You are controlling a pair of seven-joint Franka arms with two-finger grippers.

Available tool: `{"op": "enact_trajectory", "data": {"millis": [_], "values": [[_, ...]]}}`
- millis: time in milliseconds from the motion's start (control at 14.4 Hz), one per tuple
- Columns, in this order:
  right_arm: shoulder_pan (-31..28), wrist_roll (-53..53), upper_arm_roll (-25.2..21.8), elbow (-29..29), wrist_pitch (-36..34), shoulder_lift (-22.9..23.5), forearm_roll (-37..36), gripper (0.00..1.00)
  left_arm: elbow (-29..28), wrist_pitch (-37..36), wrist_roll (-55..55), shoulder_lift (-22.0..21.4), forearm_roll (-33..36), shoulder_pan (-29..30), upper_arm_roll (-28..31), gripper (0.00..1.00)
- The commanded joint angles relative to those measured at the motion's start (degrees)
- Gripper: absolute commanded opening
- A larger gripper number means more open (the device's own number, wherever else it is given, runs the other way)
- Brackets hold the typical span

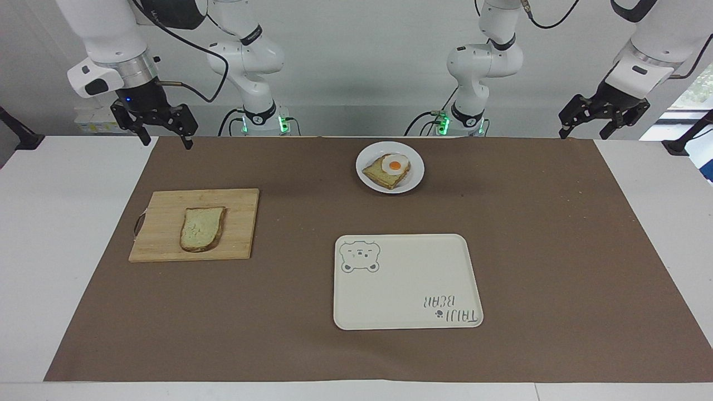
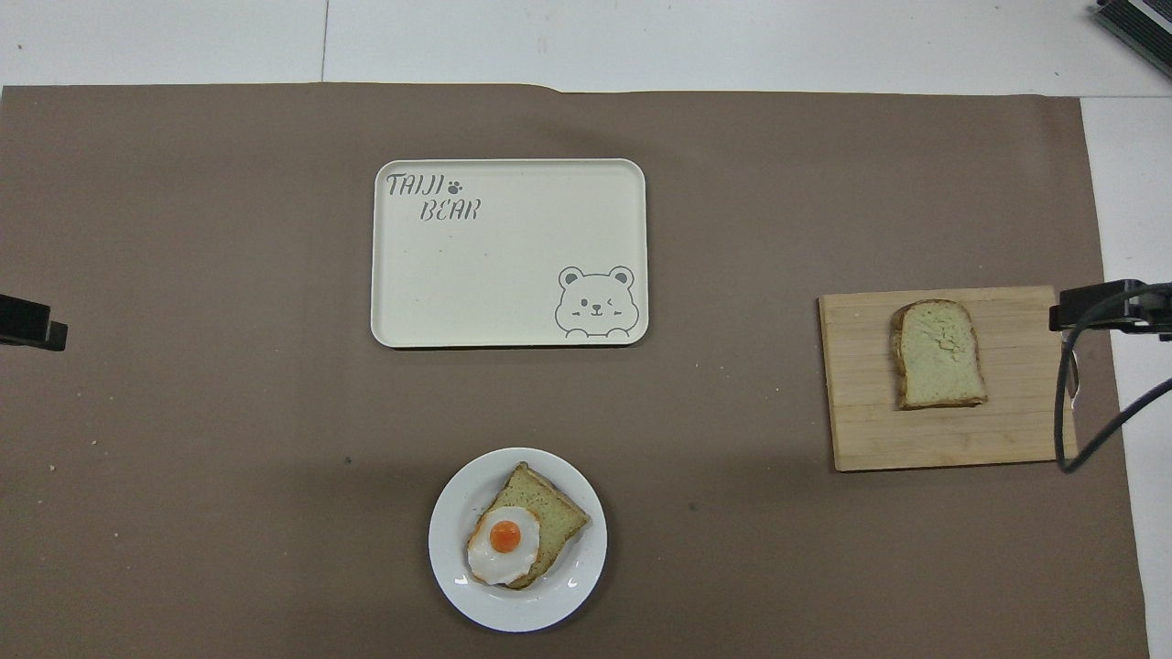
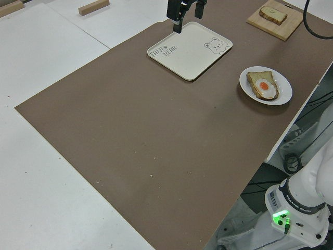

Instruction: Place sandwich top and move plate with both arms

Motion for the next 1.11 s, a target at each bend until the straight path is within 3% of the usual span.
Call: {"op": "enact_trajectory", "data": {"millis": [0,347,763,1041], "values": [[-0.3,-0.3,0.0,-2.0,0.8,-0.6,1.1,1.0,-0.4,-0.1,-0.4,-0.7,-0.1,0.2,0.0,1.0],[-4.2,-10.2,-0.1,-9.0,11.1,3.3,1.3,1.0,-0.4,-0.2,-0.4,-0.7,-0.1,0.2,0.0,1.0],[-7.7,-14.7,-0.1,-10.3,15.8,8.4,2.1,1.0,-0.4,-0.2,-0.4,-0.7,-0.1,0.2,0.0,1.0],[-7.3,-15.2,-0.1,-10.1,25.7,14.4,6.3,1.0,-0.4,-0.2,-0.4,-0.7,-0.1,0.3,0.0,1.0]]}}
